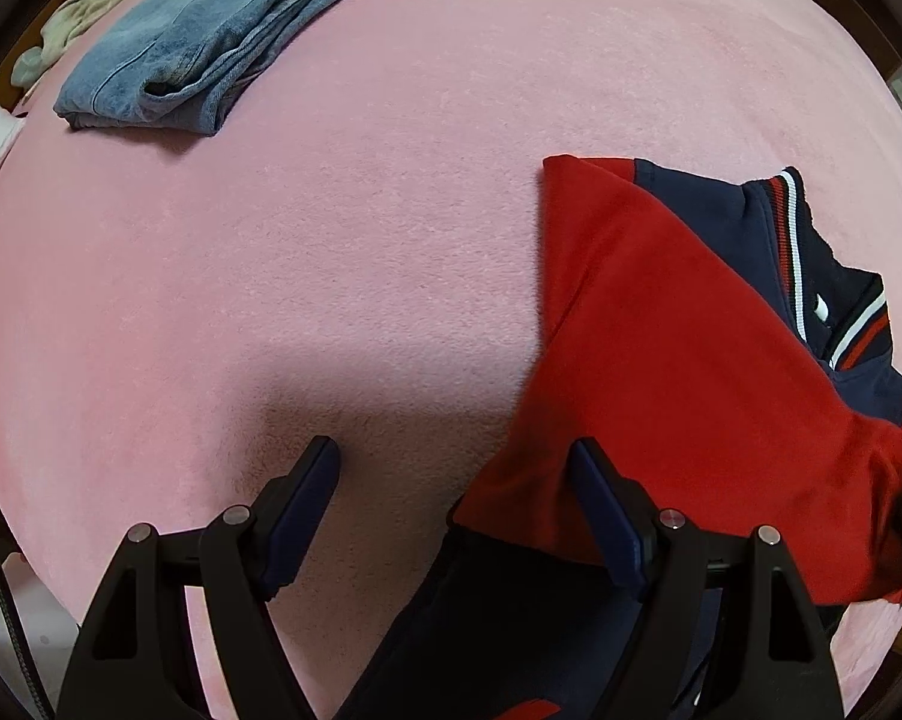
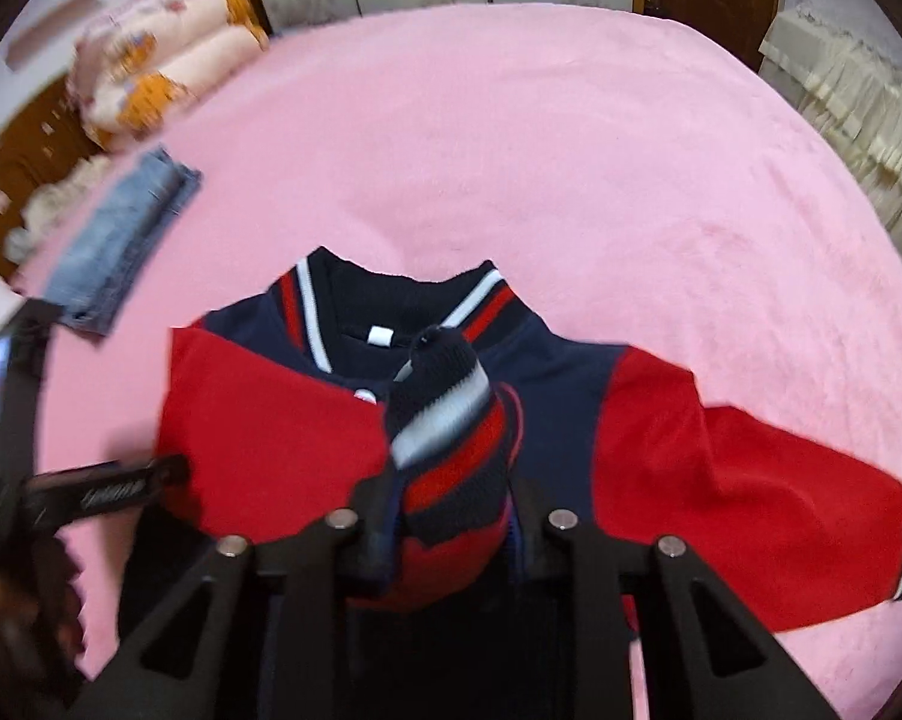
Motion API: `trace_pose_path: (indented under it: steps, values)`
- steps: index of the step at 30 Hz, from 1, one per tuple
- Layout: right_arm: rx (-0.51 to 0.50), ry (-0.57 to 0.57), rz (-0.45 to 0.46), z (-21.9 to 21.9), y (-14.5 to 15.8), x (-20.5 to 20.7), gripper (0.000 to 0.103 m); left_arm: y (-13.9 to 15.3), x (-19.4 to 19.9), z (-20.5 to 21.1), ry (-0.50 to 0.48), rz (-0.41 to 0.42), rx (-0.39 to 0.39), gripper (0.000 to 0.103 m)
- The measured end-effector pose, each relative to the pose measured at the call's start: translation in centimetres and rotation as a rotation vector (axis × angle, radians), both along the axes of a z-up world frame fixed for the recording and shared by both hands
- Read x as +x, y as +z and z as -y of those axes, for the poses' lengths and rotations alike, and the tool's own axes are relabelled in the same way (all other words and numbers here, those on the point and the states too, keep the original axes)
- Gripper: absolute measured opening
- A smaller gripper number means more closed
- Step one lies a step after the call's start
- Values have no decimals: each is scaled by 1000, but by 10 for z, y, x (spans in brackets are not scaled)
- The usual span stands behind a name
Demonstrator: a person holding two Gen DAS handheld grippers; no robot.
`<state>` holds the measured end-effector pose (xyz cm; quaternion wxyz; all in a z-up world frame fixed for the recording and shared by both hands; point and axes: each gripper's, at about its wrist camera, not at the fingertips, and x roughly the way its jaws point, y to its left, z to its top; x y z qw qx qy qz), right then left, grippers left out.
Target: Fold large clothes
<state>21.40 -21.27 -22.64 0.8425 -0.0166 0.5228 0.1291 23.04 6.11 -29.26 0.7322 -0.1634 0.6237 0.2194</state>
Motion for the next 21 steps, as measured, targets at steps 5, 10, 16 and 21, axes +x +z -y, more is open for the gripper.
trace_pose_path:
  steps: [5,10,16,21]
  values:
    - [-64,-167,-83,50,-18,-22,38,-2,-3,1,5,1,2,78]
    - [152,-324,-165,94,-22,-25,41,-4,-1,-3,-14,25,-19,72]
    - [326,-373,-319,92,-44,-10,45,-3,-13,-8,-12,79,-153,31]
    - [293,-376,-231,86,-32,-10,12,-1,-16,-10,-39,81,-157,20]
